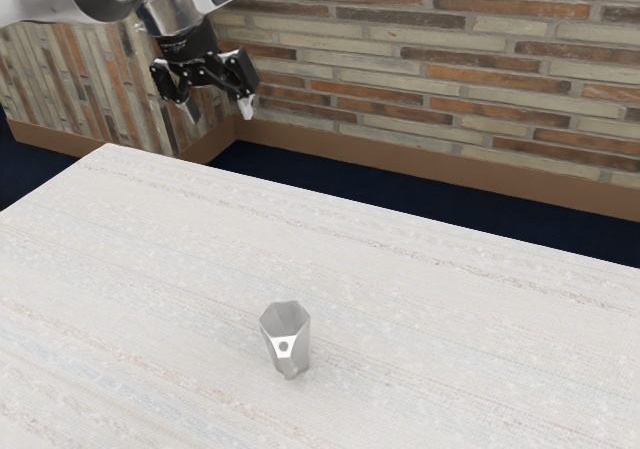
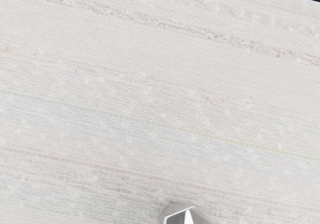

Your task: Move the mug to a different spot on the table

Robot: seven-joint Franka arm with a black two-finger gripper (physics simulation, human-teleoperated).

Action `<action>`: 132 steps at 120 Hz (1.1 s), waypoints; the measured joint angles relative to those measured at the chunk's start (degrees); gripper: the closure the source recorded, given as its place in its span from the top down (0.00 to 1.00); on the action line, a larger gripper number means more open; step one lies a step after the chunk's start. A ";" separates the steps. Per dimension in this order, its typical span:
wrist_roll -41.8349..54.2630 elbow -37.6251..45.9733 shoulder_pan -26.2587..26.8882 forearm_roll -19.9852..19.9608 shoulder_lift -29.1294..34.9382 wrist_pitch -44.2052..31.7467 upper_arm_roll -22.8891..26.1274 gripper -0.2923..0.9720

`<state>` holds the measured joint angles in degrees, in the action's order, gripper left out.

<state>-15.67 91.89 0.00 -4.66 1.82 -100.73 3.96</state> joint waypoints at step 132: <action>-9.67 41.82 7.71 -14.60 0.35 -24.01 5.85 0.75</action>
<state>-25.35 133.71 7.71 -19.26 2.17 -124.74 9.82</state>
